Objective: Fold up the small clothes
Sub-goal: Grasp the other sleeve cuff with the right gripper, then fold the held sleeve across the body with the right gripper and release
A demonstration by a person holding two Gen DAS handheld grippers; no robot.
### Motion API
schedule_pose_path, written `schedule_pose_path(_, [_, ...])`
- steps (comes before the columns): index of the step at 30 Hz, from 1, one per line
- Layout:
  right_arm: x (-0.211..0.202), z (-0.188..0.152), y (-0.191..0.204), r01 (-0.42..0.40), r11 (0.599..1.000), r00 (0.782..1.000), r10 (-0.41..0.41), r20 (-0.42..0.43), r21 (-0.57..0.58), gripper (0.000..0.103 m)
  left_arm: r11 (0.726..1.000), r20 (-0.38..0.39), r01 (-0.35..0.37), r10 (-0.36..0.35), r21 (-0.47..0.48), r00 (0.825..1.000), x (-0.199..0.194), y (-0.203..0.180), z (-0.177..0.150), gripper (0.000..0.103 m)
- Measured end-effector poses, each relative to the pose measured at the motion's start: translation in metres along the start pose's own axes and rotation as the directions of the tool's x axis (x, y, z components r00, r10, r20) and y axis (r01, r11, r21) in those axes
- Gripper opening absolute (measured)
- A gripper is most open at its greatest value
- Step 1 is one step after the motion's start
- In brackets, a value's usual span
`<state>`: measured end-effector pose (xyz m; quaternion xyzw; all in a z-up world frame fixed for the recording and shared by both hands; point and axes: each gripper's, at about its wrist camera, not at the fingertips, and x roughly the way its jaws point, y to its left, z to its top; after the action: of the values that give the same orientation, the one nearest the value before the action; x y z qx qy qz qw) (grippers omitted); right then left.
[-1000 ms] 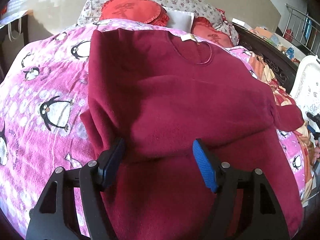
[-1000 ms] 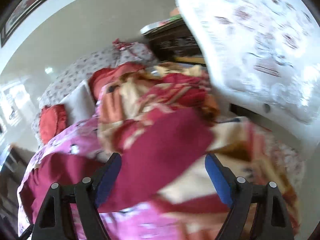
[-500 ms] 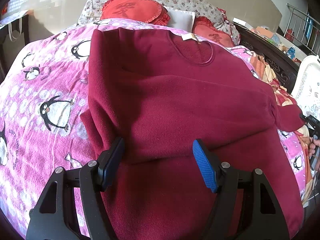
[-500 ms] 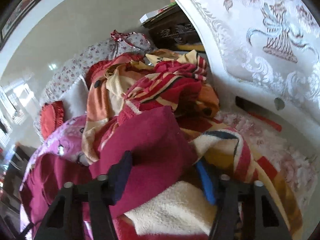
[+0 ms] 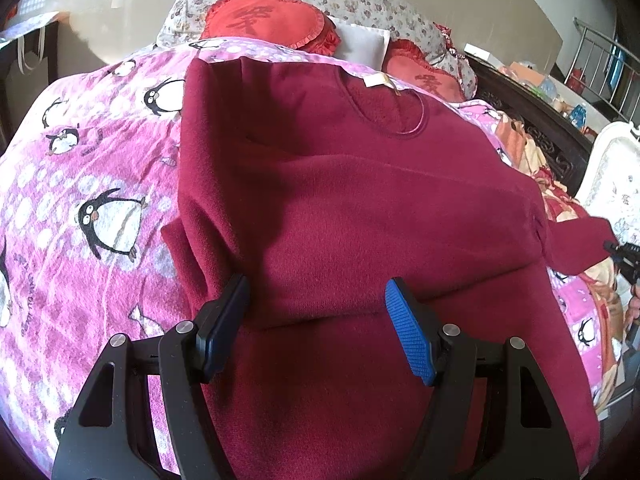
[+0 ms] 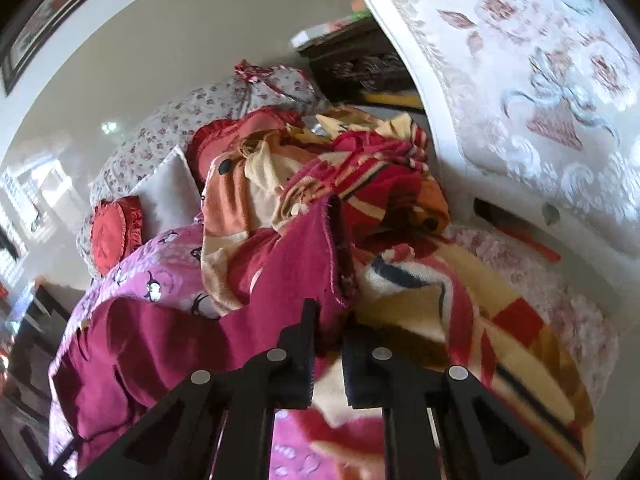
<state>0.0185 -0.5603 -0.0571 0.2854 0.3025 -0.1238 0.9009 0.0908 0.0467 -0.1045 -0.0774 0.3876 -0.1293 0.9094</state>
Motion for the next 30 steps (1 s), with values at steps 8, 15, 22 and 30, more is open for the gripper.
schedule_pose_path(8, [-0.018,-0.018,0.001,0.091,0.994,0.996,-0.092,0.015,0.061,0.008,0.999,0.009,0.026,-0.026,-0.022,1.000,-0.005,0.005,-0.002,0.071])
schedule_pose_path(15, [-0.025,-0.014,0.015,0.082,0.997,0.995,-0.081,0.051,-0.005,0.001,0.999,0.012,0.032,-0.031,-0.027,0.999,-0.007,0.005,-0.003,0.071])
schedule_pose_path(22, [-0.025,-0.027,0.008,0.199,0.980,0.974,-0.194,0.119,-0.029,0.057,0.999,0.011,0.028,-0.028,-0.025,1.000,-0.007,0.005,-0.003,0.071])
schedule_pose_path(30, [-0.011,-0.022,-0.008,0.120,0.993,0.989,-0.120,0.084,0.008,0.041,0.999,0.010,0.023,-0.023,-0.023,1.000,-0.006,0.004,-0.003,0.071])
